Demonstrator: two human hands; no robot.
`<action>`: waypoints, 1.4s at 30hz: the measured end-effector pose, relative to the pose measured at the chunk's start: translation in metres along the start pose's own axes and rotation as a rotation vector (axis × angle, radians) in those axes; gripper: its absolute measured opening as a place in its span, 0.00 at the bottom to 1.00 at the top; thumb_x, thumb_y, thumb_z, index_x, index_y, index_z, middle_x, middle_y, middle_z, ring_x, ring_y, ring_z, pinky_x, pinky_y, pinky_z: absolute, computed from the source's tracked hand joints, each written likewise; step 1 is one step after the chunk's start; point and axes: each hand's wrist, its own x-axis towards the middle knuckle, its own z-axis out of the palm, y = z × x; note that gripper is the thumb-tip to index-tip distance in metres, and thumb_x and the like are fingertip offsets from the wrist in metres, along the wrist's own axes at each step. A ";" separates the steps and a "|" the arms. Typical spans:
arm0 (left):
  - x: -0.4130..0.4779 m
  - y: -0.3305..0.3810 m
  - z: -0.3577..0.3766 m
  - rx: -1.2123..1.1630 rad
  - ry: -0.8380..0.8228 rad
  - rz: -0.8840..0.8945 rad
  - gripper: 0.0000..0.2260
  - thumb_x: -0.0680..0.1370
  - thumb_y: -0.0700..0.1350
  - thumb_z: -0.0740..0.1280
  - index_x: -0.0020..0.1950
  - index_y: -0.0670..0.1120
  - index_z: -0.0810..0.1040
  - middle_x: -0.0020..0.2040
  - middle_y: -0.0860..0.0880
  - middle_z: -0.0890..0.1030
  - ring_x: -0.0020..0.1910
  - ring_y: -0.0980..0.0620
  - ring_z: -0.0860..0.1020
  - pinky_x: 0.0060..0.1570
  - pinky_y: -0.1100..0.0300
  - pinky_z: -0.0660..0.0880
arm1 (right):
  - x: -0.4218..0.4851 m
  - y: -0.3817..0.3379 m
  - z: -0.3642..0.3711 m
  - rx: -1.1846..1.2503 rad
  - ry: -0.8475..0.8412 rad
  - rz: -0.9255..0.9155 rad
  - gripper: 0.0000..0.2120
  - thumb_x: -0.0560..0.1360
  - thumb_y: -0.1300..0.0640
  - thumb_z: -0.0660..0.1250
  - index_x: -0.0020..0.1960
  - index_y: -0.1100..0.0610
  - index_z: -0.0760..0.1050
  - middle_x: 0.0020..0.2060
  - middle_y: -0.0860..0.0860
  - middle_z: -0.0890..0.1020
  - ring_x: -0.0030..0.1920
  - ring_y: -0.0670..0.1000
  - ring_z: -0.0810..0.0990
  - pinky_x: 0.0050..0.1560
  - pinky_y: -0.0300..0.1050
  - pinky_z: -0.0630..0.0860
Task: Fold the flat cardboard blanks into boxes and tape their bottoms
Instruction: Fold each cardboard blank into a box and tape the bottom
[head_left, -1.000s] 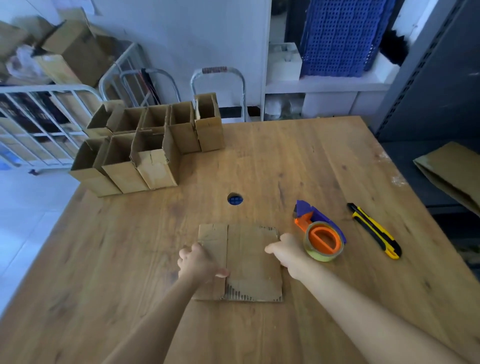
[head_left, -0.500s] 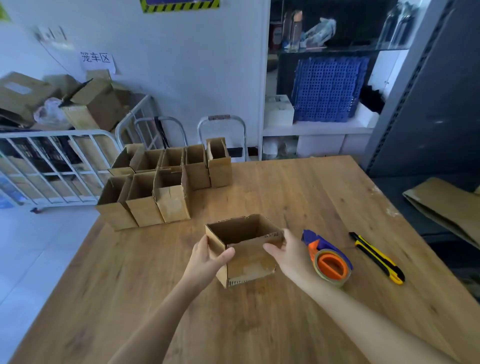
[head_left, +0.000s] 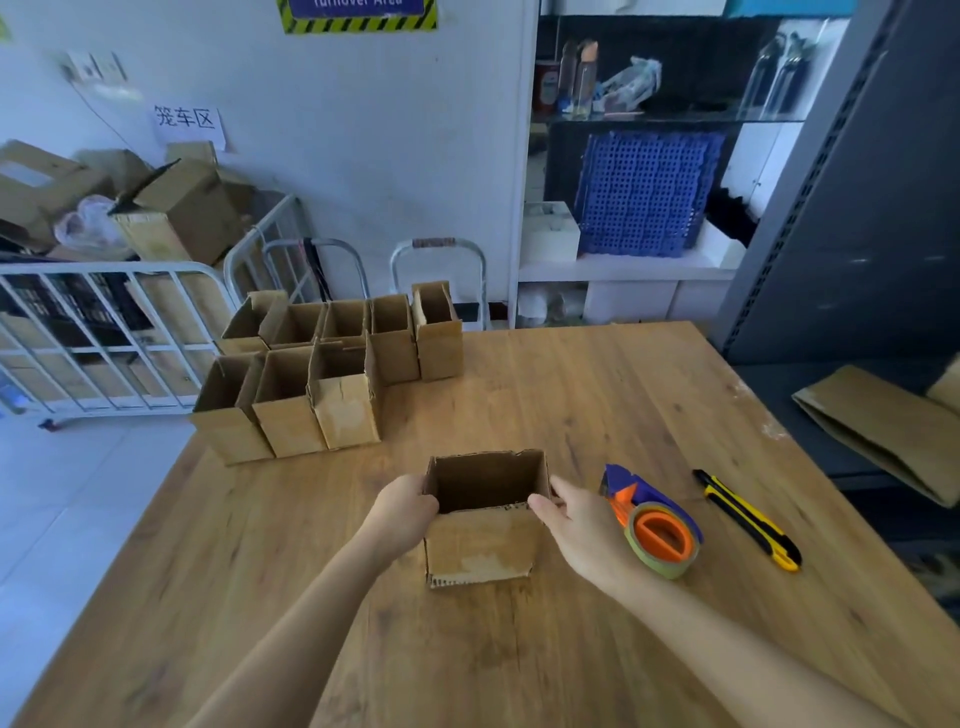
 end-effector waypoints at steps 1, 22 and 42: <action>0.001 0.001 0.000 0.048 -0.006 0.010 0.08 0.79 0.37 0.58 0.50 0.42 0.77 0.44 0.45 0.80 0.42 0.51 0.77 0.37 0.63 0.71 | 0.001 0.001 0.000 0.008 0.011 0.000 0.26 0.80 0.46 0.60 0.75 0.56 0.62 0.70 0.51 0.71 0.69 0.51 0.70 0.67 0.45 0.70; -0.011 -0.040 0.018 0.310 0.154 0.347 0.24 0.83 0.46 0.55 0.78 0.56 0.53 0.62 0.55 0.75 0.54 0.57 0.77 0.47 0.66 0.75 | 0.006 -0.015 0.002 0.146 -0.163 0.076 0.23 0.82 0.45 0.53 0.73 0.55 0.63 0.69 0.49 0.70 0.70 0.50 0.67 0.59 0.36 0.63; -0.002 -0.025 0.011 0.417 0.088 0.416 0.18 0.82 0.41 0.56 0.70 0.54 0.67 0.55 0.53 0.81 0.52 0.54 0.80 0.53 0.59 0.78 | 0.074 -0.019 -0.016 0.175 0.077 0.204 0.23 0.78 0.46 0.63 0.38 0.66 0.75 0.35 0.62 0.77 0.44 0.60 0.81 0.48 0.54 0.79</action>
